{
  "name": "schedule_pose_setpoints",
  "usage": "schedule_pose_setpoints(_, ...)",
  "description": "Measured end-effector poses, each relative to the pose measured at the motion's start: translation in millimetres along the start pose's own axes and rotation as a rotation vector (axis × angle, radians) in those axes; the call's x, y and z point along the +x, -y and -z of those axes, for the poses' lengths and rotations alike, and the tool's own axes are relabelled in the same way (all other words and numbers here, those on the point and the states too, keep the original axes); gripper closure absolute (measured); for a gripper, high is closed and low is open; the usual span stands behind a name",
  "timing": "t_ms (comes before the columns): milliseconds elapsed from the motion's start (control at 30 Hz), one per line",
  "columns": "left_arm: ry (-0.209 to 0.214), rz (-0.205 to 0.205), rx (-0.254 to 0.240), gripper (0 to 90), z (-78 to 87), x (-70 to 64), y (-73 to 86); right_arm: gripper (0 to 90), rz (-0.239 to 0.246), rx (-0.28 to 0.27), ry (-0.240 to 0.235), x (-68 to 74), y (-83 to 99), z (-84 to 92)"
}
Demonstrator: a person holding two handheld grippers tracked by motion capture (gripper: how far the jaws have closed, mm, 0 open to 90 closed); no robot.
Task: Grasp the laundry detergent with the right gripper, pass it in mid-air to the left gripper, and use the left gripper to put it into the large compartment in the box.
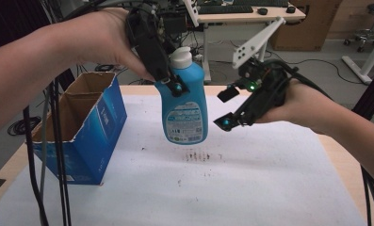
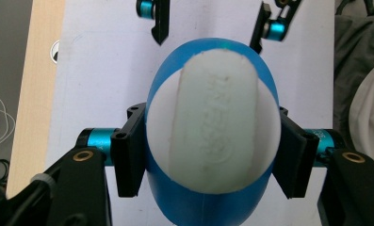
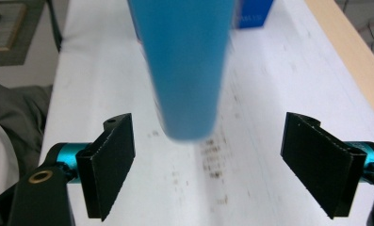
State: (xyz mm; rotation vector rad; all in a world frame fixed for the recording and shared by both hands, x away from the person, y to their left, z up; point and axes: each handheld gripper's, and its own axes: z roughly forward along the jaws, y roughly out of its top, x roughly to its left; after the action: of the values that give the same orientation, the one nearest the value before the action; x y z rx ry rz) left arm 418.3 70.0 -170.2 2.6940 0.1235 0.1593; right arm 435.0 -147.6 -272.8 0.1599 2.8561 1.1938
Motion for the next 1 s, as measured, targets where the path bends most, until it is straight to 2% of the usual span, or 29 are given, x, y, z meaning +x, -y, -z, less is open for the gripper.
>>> schedule_pose_setpoints(133,-0.011,0.026,-0.015,38.1,9.2,-1.1,4.8,17.5,-0.02,0.024,0.02,-2.4,8.2,2.7)
schedule_pose_setpoints(200,-0.03,0.057,-0.017,38.1,18.1,-2.3,9.7,17.5,-0.058,0.071,0.05,-6.9,23.1,9.7)
schedule_pose_setpoints(233,-0.038,0.068,-0.019,38.1,21.6,-2.6,12.1,17.5,-0.07,0.086,0.05,-7.8,26.7,11.4)
schedule_pose_setpoints(300,-0.045,0.079,-0.021,38.1,25.4,-2.6,14.5,17.6,-0.072,0.097,0.066,-8.3,30.2,13.6)
schedule_pose_setpoints(333,-0.068,0.115,-0.028,38.1,36.7,-2.5,21.7,17.6,-0.075,0.109,0.084,-8.6,33.4,16.1)
schedule_pose_setpoints(400,-0.093,0.15,-0.037,38.1,47.2,-2.6,28.3,17.6,-0.101,0.129,0.11,-11.9,43.2,25.0)
schedule_pose_setpoints(600,-0.171,0.264,-0.07,38.2,82.2,-1.8,53.1,17.6,-0.12,0.177,0.166,-15.9,56.0,38.4)
schedule_pose_setpoints(733,-0.235,0.333,-0.074,38.2,103.7,-2.8,70.9,17.6,-0.135,0.194,0.186,-19.5,63.3,45.7)
schedule_pose_setpoints(867,-0.287,0.423,-0.078,38.2,123.3,-1.6,92.0,17.6,-0.154,0.22,0.195,-23.6,70.9,50.3)
schedule_pose_setpoints(1000,-0.341,0.495,-0.07,38.2,137.7,-0.2,109.8,17.6,-0.169,0.215,0.212,-27.2,76.4,55.9)
